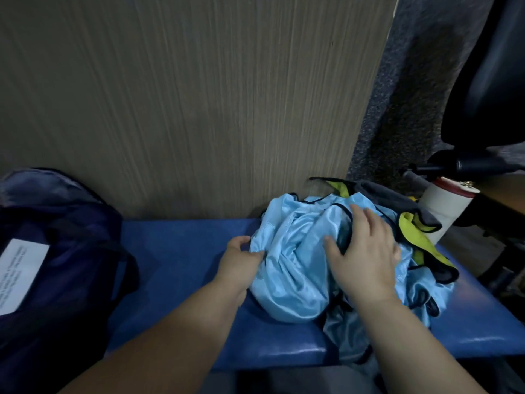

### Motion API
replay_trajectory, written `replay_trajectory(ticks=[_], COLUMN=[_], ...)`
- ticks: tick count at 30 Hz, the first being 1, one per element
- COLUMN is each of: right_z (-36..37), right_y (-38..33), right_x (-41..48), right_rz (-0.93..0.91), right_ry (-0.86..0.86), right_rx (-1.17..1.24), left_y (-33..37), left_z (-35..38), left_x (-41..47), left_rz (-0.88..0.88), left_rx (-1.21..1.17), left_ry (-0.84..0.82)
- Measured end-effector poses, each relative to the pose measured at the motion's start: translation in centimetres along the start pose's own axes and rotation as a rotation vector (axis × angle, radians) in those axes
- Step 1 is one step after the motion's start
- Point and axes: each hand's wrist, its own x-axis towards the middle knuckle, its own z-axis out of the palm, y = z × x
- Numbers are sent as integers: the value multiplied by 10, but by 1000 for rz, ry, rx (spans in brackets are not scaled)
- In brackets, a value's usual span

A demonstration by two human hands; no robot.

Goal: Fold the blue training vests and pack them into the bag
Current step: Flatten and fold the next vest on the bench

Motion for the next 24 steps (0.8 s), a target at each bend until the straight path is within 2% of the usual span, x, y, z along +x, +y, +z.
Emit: replay_trajectory(ticks=[2, 3, 7, 8, 9, 11, 13, 15, 17, 18, 21, 24], right_z=[-2, -2, 4, 8, 11, 14, 18, 19, 17, 16, 12, 18], right_y=[8, 10, -8, -13, -19, -28, -35, -39, -39, -37, -30, -22], right_x=[6, 8, 0, -5, -10, -21, -31, -37, -36, -33, -23, -18], right_rz=[138, 134, -113, -192, -279, -392, -413, -364, -261, -235, -210, -153], right_ry=[-206, -255, -256, -308, -393, -676, -950, -1082, -1090, -1018, -755, -693], right_rx=[-38, -37, -61, -36, 16, 145, 253, 358, 503, 530, 360, 271], left_y=[-3, -4, -4, -4, -4, -5, -6, -4, -5, -7, -17, -29], left_z=[-7, -11, -31, -37, -43, -53, -59, -58, -54, -52, -50, -59], left_x=[2, 3, 4, 5, 6, 11, 14, 7, -3, -7, -13, -16], left_rz=[15, 21, 22, 19, 27, 65, 131, 213, 285, 313, 358, 404], left_rx=[55, 79, 107, 107, 116, 182, 306, 383, 402, 444, 753, 971], left_ry=[12, 24, 98, 122, 154, 238, 273, 188, 61, 9, -112, -89])
